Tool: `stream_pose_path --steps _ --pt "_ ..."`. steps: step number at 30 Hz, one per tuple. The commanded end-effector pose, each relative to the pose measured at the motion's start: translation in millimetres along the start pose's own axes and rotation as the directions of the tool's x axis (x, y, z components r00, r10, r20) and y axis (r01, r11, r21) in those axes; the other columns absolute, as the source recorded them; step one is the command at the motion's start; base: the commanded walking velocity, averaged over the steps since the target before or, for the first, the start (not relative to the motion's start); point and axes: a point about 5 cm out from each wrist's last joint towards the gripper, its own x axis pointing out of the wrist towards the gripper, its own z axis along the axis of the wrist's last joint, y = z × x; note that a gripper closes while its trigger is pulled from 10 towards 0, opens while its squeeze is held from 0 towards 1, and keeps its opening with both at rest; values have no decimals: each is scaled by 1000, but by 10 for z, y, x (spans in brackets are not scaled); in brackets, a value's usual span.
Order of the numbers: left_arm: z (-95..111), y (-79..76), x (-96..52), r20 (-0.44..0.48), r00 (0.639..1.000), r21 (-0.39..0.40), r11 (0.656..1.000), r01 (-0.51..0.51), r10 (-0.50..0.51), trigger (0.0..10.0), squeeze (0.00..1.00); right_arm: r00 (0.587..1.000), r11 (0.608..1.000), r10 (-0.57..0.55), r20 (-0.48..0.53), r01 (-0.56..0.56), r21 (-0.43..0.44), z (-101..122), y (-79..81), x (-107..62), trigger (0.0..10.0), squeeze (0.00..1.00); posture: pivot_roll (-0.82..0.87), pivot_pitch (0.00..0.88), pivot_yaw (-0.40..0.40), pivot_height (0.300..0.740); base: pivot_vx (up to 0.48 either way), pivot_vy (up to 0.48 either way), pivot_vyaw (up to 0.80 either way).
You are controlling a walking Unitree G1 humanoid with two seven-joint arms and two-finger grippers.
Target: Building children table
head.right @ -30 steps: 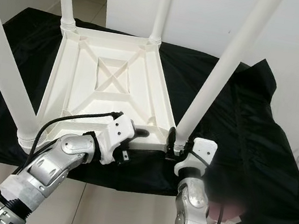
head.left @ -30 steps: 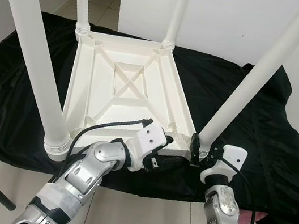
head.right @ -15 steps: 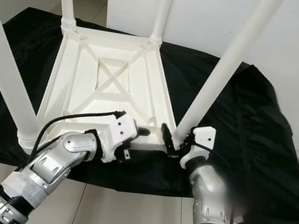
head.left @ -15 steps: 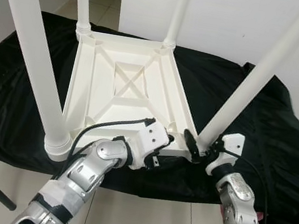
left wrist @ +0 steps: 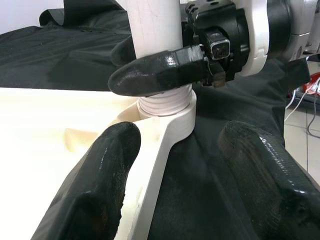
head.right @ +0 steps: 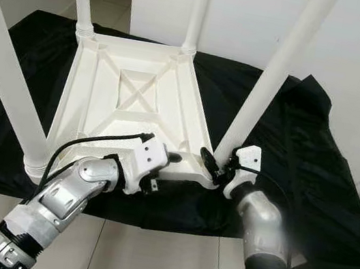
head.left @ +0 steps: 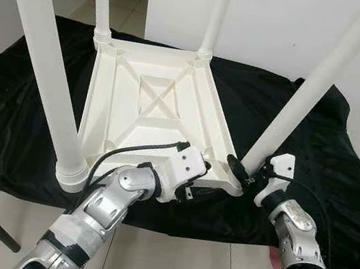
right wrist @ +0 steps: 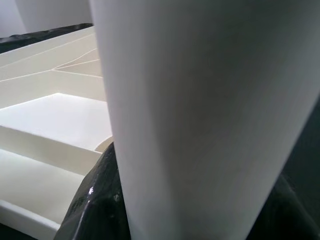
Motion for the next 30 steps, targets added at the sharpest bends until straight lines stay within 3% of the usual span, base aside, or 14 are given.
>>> stream_pose_path --steps 1,9,12,13,16,19,21,22,23,25,26,28,29,30 --pt "-18 51 7 -6 996 5 996 -89 89 10000 0 999 1000 -2 -33 2 19 -79 -1 -53 10000 0 9 4 -79 740 0 0 0" --pt "-16 51 32 -3 996 -3 996 -91 91 10000 0 1000 999 -24 -20 25 40 -92 68 -47 10000 0 -12 9 -63 740 0 0 0" --pt "-14 35 49 -2 997 2 997 -73 73 10000 0 979 978 -191 -74 196 69 -146 62 -25 10000 0 -30 15 -52 740 0 0 0" --pt "-14 35 49 -2 997 2 997 -73 73 10000 0 979 978 -191 -74 196 69 -146 62 -25 10000 0 -30 15 -52 740 0 0 0" --pt "-21 40 47 -4 998 2 998 -68 68 10000 0 936 933 -340 -86 347 96 -149 84 -14 10000 0 -35 18 -49 740 0 0 0" --pt "-22 42 48 -4 998 2 998 -68 68 10000 0 919 910 -386 -85 394 126 -145 98 -13 10000 0 -39 20 -46 740 0 0 0" --pt "-20 43 55 -3 998 0 998 -66 66 10000 0 869 859 -486 -89 494 137 -146 169 -18 10000 0 -43 23 -44 740 0 0 0" --pt "-20 43 55 -3 998 0 998 -66 66 10000 0 869 859 -486 -89 494 137 -146 169 -18 10000 0 -43 23 -44 740 0 0 0" --pt "-22 40 58 -3 998 0 998 -65 65 10000 0 843 831 -529 -94 537 146 -153 224 -17 10000 0 -43 22 -44 740 0 0 0" --pt "-22 40 58 -3 998 0 998 -65 65 10000 0 843 831 -529 -94 537 146 -153 224 -17 10000 0 -43 22 -44 740 0 0 0" --pt "-23 37 60 -3 998 0 998 -64 64 10000 0 816 803 -571 -90 578 145 -150 262 -18 10000 0 -43 22 -44 740 0 0 0" --pt "-25 30 63 -2 998 0 998 -63 63 10000 0 724 704 -682 -103 688 176 -144 359 -16 10000 0 -34 25 -51 740 0 0 0" --pt "-25 28 62 -2 998 0 998 -64 64 10000 0 700 676 -706 -109 712 190 -133 420 9 10000 0 -32 26 -53 740 0 0 0" --pt "-26 27 59 -2 998 -1 998 -65 65 10000 0 702 676 -704 -108 709 201 -117 470 45 10000 0 -31 26 -54 740 0 0 0"
